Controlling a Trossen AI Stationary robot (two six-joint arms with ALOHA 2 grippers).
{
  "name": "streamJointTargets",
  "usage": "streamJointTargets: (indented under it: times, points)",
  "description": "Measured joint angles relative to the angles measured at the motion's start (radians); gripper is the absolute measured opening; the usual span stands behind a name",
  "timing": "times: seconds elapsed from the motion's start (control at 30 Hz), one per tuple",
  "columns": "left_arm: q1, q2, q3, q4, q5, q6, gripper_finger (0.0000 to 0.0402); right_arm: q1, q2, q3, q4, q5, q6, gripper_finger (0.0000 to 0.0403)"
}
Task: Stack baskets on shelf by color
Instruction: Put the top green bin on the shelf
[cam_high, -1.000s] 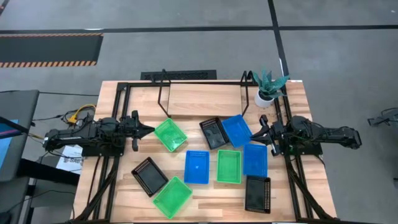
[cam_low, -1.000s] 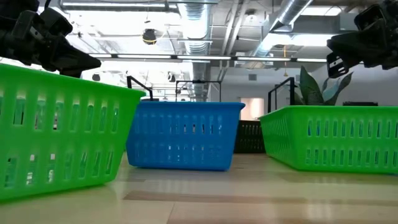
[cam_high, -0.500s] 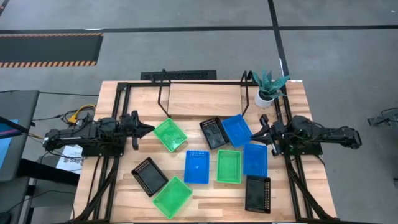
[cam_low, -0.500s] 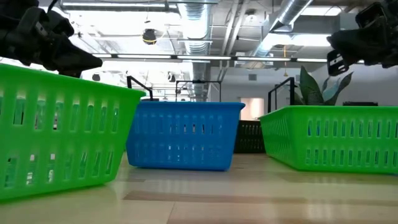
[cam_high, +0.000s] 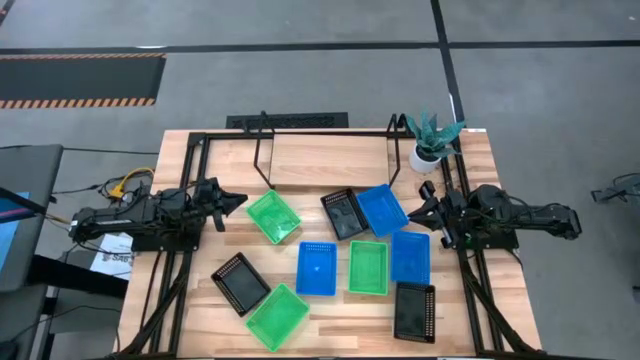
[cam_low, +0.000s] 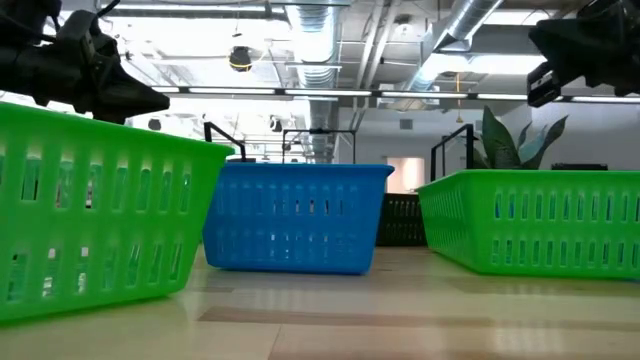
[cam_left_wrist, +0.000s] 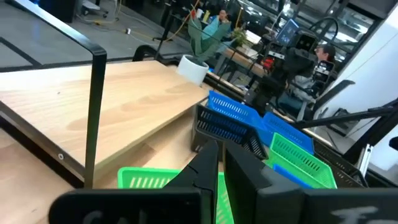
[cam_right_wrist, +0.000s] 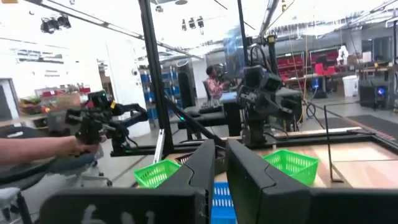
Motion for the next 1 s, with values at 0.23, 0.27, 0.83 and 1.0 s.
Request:
streamJointTargets:
  times: [0.23, 0.27, 0.83, 1.0]
  points:
    - [0.0, 0.0, 0.0, 0.005, 0.003, 0.0, 0.0013, 0.01, 0.0, 0.0, -0.004, 0.0, 0.192, 0.0066]
    - [0.0, 0.0, 0.0, 0.005, 0.001, 0.0, 0.0013, 0.01, 0.0, 0.0, -0.007, 0.0, 0.225, 0.0066]
    - [0.0, 0.0, 0.003, -0.008, -0.22, 0.076, 0.0013, -0.03, 0.0, 0.0, -0.115, 0.029, 0.224, 0.0066]
    - [0.0, 0.0, 0.003, 0.012, -0.226, -0.007, 0.0013, -0.04, 0.0, 0.002, -0.073, 0.134, 0.282, 0.0066]
